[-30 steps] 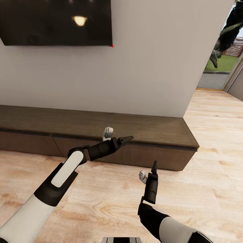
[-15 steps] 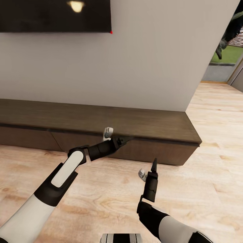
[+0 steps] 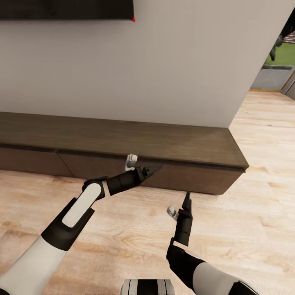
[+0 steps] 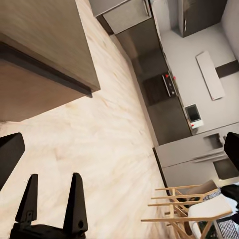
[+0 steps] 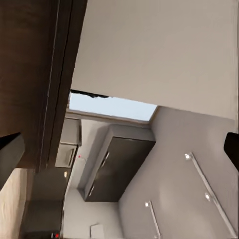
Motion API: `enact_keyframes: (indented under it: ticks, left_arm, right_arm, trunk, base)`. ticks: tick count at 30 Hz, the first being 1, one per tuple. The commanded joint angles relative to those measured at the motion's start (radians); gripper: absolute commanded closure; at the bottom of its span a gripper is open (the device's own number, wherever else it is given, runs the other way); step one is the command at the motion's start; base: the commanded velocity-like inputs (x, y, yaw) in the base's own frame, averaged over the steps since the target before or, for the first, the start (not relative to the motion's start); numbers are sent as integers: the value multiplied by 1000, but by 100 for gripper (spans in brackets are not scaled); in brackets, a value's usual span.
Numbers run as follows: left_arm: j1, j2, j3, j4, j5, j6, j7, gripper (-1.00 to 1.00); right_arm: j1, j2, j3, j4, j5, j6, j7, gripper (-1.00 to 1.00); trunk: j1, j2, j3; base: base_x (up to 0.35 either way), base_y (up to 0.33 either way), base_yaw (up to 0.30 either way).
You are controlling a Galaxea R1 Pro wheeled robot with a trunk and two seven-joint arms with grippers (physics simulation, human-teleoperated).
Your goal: Place each of the two pumpkins and all three candles from the living room inside a cabinet in the living room (use any cabinet), then make sure every cabinet is closed, and position the cauldron so it is next to a table in the living room.
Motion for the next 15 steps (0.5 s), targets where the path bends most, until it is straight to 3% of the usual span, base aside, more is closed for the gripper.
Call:
enact_keyframes:
  ticks: [1,15]
  left_arm:
    - [0,0,0,0,0,0,0,-100]
    - [0,0,1,-1,0,0,0,-100]
  right_arm:
    - [0,0,1,0,0,16,-5,-100]
    - [0,0,1,-13,8,50,-8,-100]
  trunk:
    - [0,0,-4]
    - [7,-4,-58]
  base:
    - [0,0,0]
    - [0,0,0]
